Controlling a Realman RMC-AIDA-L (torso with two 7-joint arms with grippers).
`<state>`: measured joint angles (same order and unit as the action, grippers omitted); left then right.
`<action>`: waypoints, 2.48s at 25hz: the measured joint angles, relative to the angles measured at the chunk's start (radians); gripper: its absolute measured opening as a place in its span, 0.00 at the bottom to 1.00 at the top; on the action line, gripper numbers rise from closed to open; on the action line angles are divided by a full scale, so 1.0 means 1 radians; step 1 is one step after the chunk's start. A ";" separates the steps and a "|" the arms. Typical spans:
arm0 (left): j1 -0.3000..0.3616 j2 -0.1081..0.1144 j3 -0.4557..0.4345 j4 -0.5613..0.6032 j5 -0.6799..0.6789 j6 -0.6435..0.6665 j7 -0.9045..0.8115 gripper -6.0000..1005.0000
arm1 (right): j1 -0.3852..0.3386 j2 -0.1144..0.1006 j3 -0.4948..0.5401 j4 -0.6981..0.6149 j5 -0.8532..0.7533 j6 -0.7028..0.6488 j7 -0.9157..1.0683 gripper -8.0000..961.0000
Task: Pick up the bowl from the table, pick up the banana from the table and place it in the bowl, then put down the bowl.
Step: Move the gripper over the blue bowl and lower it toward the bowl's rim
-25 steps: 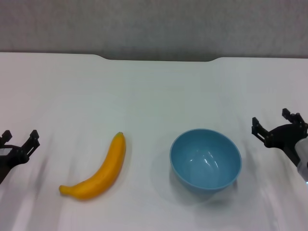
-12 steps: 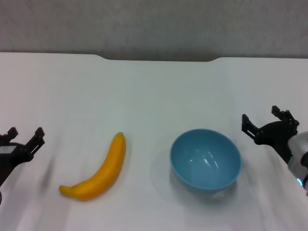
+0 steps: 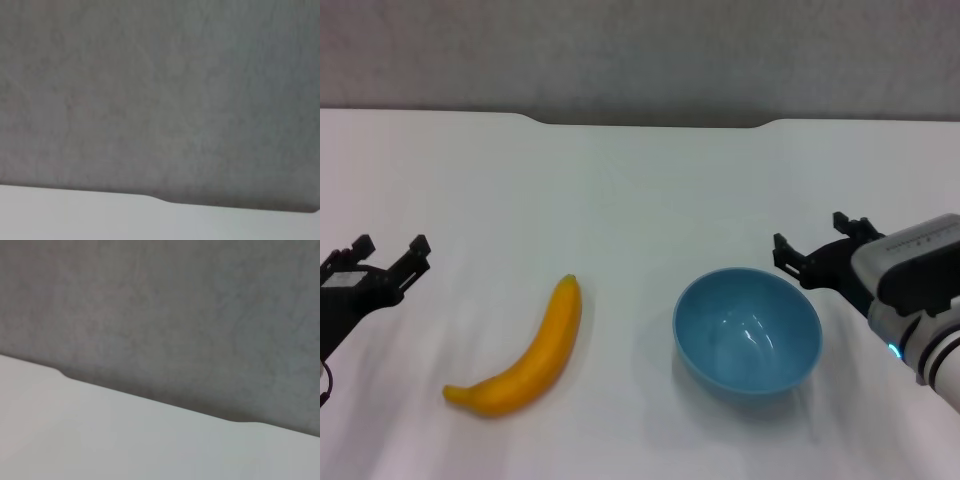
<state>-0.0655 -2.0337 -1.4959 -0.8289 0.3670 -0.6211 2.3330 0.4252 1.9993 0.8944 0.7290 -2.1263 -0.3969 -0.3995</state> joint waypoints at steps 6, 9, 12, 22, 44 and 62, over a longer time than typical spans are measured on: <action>0.055 0.005 0.015 -0.205 0.275 0.204 -0.347 0.79 | -0.093 0.004 0.143 0.199 0.000 0.214 -0.130 0.92; 0.070 0.007 0.011 -0.285 0.516 0.250 -0.589 0.79 | -0.117 0.004 0.224 0.266 0.000 0.347 -0.152 0.92; 0.072 0.007 -0.011 -0.353 0.834 0.243 -0.912 0.79 | -0.109 0.005 0.305 0.294 0.000 0.495 -0.154 0.92; -0.044 0.003 -0.203 -0.410 1.554 -0.066 -1.582 0.79 | -0.055 0.004 0.439 0.394 -0.014 0.831 -0.142 0.92; -0.156 -0.007 -0.110 -0.563 2.208 -0.272 -1.877 0.79 | 0.034 0.006 0.492 0.461 -0.450 1.128 0.300 0.92; -0.156 -0.006 -0.109 -0.559 2.213 -0.246 -1.885 0.79 | 0.193 0.007 0.496 0.249 -0.425 1.218 0.386 0.92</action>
<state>-0.2218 -2.0401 -1.6044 -1.3874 2.5805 -0.8676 0.4482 0.6181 2.0066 1.3900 0.9781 -2.5509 0.8207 -0.0138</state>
